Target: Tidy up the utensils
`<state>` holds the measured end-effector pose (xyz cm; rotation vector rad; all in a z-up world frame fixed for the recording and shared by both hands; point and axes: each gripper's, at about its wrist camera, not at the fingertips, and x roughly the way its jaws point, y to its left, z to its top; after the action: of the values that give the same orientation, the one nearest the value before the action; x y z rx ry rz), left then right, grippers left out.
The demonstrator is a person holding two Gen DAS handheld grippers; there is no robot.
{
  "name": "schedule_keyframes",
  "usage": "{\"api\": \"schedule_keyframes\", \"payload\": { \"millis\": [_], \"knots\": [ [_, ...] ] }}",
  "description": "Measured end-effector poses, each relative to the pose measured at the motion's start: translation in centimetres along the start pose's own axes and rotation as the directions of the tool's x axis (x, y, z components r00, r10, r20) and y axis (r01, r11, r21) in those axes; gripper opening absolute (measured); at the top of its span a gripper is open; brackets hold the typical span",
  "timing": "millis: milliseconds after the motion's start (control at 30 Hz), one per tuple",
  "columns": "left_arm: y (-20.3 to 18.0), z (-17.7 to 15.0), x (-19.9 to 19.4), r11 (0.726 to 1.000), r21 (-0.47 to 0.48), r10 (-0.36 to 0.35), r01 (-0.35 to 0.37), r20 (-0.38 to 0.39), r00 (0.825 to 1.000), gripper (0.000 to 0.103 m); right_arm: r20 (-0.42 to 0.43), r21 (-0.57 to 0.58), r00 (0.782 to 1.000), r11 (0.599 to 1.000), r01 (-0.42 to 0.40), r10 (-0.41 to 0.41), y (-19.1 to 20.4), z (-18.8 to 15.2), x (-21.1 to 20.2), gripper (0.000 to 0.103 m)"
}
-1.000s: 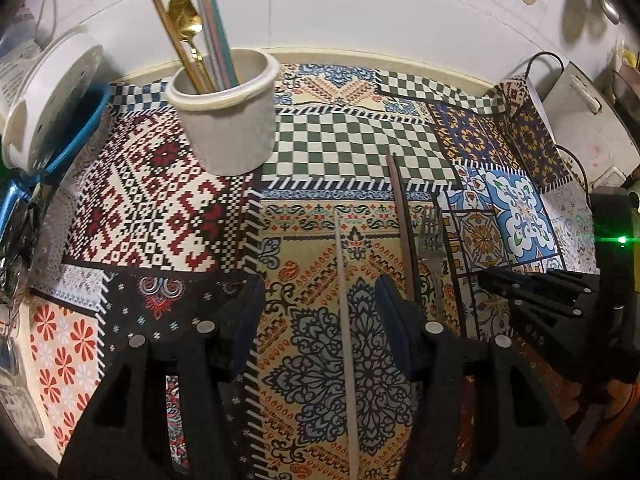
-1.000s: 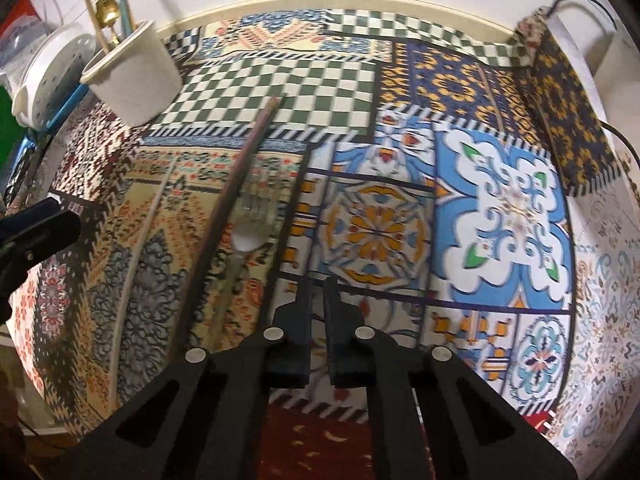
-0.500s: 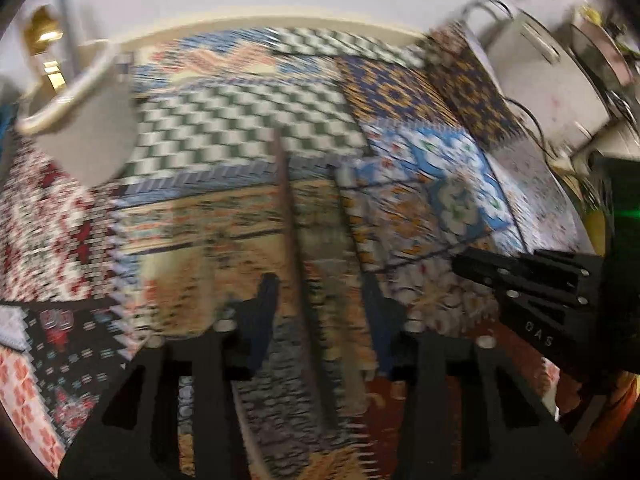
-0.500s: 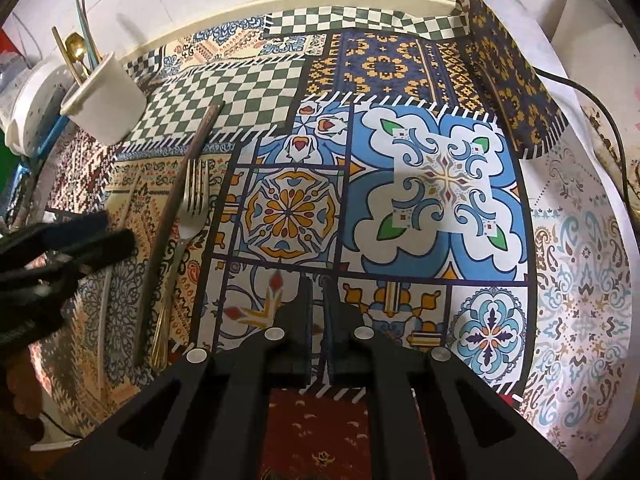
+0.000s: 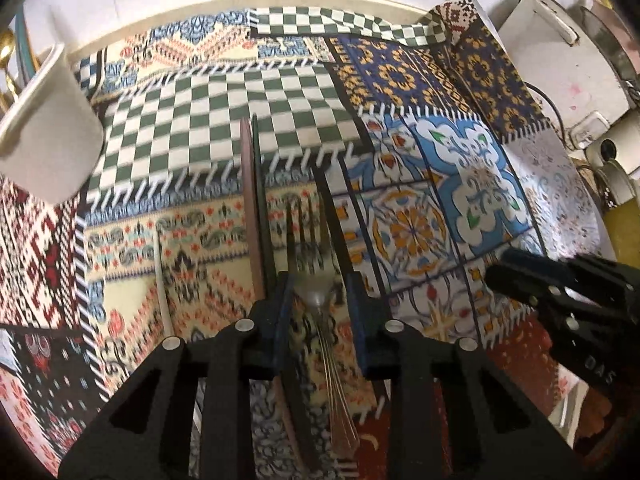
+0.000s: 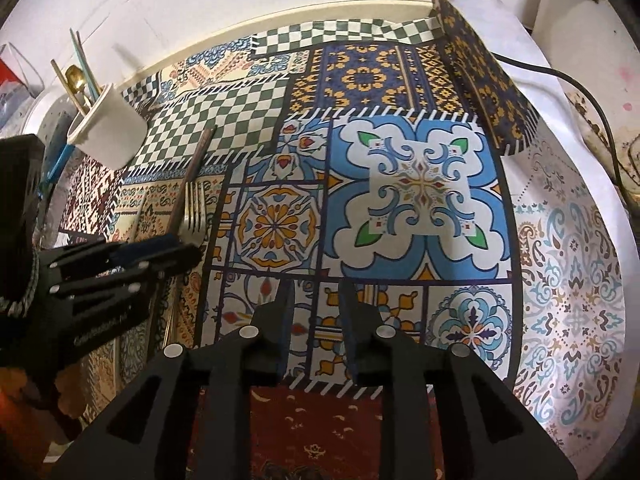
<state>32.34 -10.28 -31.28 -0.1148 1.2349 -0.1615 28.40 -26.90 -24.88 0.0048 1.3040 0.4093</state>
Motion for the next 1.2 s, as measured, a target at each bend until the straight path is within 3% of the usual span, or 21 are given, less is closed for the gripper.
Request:
{"api": "schedule_keyframes", "payload": {
  "millis": [100, 300, 400, 600, 833, 1200],
  "knots": [
    [-0.5, 1.0, 0.7, 0.999, 0.022, 0.027, -0.027, 0.015, 1.0, 0.037, 0.003, 0.012, 1.0, 1.0, -0.004, 0.004, -0.2, 0.1, 0.0, 0.02],
    [-2.3, 1.7, 1.7, 0.985, 0.11, 0.128, -0.134, 0.063, 0.99, 0.038, 0.007, 0.021, 1.0, 1.0, -0.001, 0.001, -0.7, 0.0, -0.1, 0.02],
    [-2.5, 1.7, 1.6, 0.984, 0.114, 0.129, -0.138, 0.084, 0.988, 0.023, 0.012, 0.027, 1.0, 1.0, 0.002, -0.002, -0.9, -0.1, -0.4, 0.02],
    [-1.3, 1.8, 0.6, 0.995, 0.073, 0.065, -0.071, 0.081, 0.995, 0.022, 0.025, 0.014, 1.0, 1.0, 0.004, -0.005, -0.3, -0.1, -1.0, 0.02],
    [1.6, 0.5, -5.9, 1.0, -0.014, -0.017, 0.02, 0.193, 0.981, 0.022, 0.027, -0.049, 0.999, 0.999, -0.025, 0.026, 2.2, 0.6, -0.8, 0.02],
    [6.8, -2.3, -13.1, 0.986, -0.166, 0.029, 0.029, 0.337, 0.941, 0.022, -0.031, -0.162, 0.993, 0.98, -0.117, 0.114, 8.9, 2.4, 2.6, 0.02]
  ]
}}
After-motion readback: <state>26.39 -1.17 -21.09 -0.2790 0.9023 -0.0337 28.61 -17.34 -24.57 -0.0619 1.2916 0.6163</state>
